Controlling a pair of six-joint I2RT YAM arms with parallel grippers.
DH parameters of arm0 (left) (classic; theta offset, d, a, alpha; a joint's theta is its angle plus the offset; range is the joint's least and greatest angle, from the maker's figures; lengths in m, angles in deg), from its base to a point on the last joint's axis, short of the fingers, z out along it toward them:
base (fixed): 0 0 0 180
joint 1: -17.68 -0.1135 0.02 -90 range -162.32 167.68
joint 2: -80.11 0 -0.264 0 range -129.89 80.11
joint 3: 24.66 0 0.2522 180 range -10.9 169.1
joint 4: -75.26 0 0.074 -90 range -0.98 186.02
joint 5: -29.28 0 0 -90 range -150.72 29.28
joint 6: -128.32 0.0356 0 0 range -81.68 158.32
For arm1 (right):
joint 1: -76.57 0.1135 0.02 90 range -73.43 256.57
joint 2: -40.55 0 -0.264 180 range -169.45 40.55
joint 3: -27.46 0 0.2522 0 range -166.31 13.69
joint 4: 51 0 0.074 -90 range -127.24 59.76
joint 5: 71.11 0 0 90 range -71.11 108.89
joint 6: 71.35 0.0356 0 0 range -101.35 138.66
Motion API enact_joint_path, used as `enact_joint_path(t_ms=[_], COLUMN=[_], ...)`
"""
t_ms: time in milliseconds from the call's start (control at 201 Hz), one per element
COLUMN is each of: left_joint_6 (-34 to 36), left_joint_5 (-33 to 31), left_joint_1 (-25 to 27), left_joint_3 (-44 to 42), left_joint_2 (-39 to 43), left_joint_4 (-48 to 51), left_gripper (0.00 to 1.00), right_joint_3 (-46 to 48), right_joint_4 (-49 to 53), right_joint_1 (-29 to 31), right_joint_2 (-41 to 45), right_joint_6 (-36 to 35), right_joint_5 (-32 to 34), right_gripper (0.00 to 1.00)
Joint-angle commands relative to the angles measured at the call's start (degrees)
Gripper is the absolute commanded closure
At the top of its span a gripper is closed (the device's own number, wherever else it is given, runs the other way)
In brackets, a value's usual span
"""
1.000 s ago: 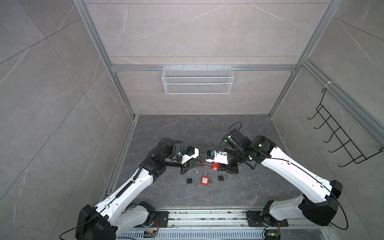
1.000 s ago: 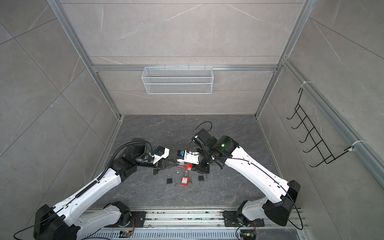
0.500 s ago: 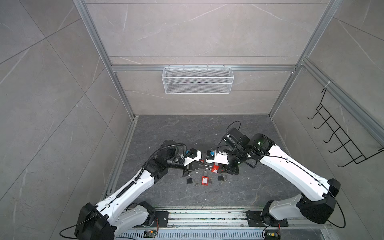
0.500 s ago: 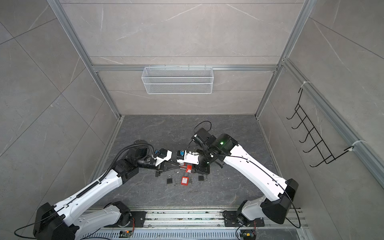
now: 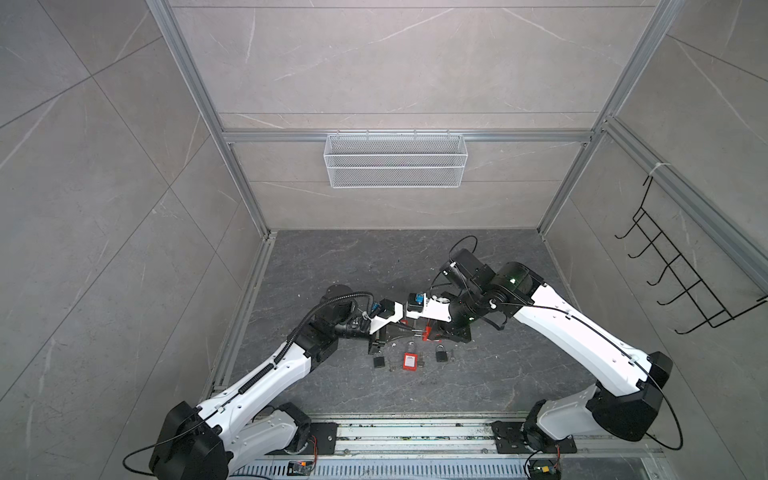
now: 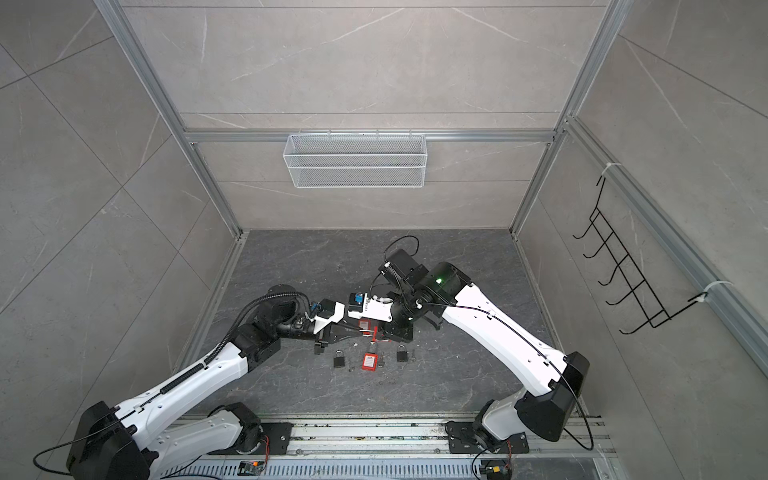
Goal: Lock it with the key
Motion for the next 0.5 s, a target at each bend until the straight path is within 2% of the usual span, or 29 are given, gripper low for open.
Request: enact_joint_path(t_ms=[0,139,219,284,493], left_joint_6=[-3.63,-2.6,-2.29,-2.03,-2.29], left_joint_5=[1.38,0.07,0.05,0.06,1.08], left_joint_1=[0.69,0.43,0.24,0.22,0.16], left_joint_3=[-0.52,-0.35,-0.01,0.31,1.71], left_joint_2=[0.05,0.86,0.7,0.39,-0.01], left_joint_4=[-7.31,-6.73,-6.63,-6.63,-6.64], left_gripper=[1.0,1.0,1.0,1.0,1.0], right_joint_3=[-2.3,-1.52,-0.38,0.47,1.31], right_joint_4=[-6.18,-5.56,-5.47,-4.9,2.01], right_joint_1=[0.12,-0.68,-1.6,-1.94,-3.75], right_joint_2=[-1.09,0.54,3.13,5.32,9.83], right_joint_6=[1.08,1.38,1.41,1.12,1.06], right_joint_5=[-2.11,1.16,1.74,2.84,5.13], right_gripper=[0.7,0.62,0.46,0.39,0.32])
